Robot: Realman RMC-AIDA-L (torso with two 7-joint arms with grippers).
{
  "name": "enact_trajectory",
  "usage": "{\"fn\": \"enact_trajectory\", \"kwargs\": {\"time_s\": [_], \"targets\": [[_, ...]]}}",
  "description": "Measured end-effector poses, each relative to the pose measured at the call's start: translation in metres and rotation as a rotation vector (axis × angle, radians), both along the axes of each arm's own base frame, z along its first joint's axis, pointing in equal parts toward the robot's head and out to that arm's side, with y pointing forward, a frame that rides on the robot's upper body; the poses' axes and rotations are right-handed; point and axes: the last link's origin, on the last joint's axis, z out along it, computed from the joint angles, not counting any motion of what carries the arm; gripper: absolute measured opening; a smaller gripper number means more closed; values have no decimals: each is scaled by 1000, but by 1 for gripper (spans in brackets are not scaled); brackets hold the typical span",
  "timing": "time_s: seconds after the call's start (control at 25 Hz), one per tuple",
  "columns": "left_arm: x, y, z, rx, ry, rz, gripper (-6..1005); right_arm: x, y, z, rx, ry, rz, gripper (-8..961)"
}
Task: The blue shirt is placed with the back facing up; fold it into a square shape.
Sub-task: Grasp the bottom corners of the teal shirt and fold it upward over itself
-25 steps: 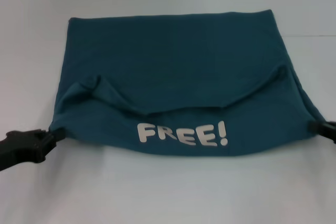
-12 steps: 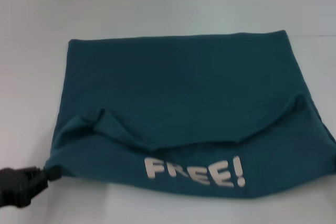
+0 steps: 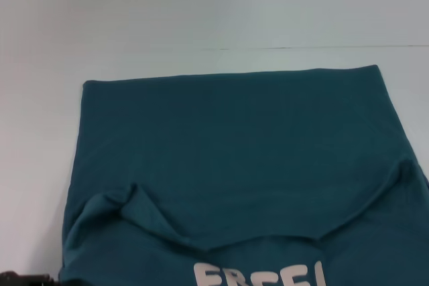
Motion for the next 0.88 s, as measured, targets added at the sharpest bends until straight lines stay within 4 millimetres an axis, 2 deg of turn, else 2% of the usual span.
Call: {"fn": "enact_trajectory", "kwargs": {"time_s": [0.2,0.32,0.4,0.52,0.64,0.84,0.88], "targets": [[0,-6,-1,-23,-6,1,50,3,-10,0,-6,3,-11,47],[1,-1,1,-16,-10,-4,50,2,-6,4,14,5,-9,47],[5,10,3,-14,-14,-16,50,1,3,10,40,3,-3,46],[11,26,7,-6,-19,-30,50,-3,23,20,88,1,12,46],[17,51,13,35,-34,-39,50,-9,49,28,129,-4,28,46],[22,99,19,144,-48,2,50,-20,101,29,185,-49,26,46],[22,99,19,144,-48,2,50,-24,111,28,195,-57,27,46]]}}
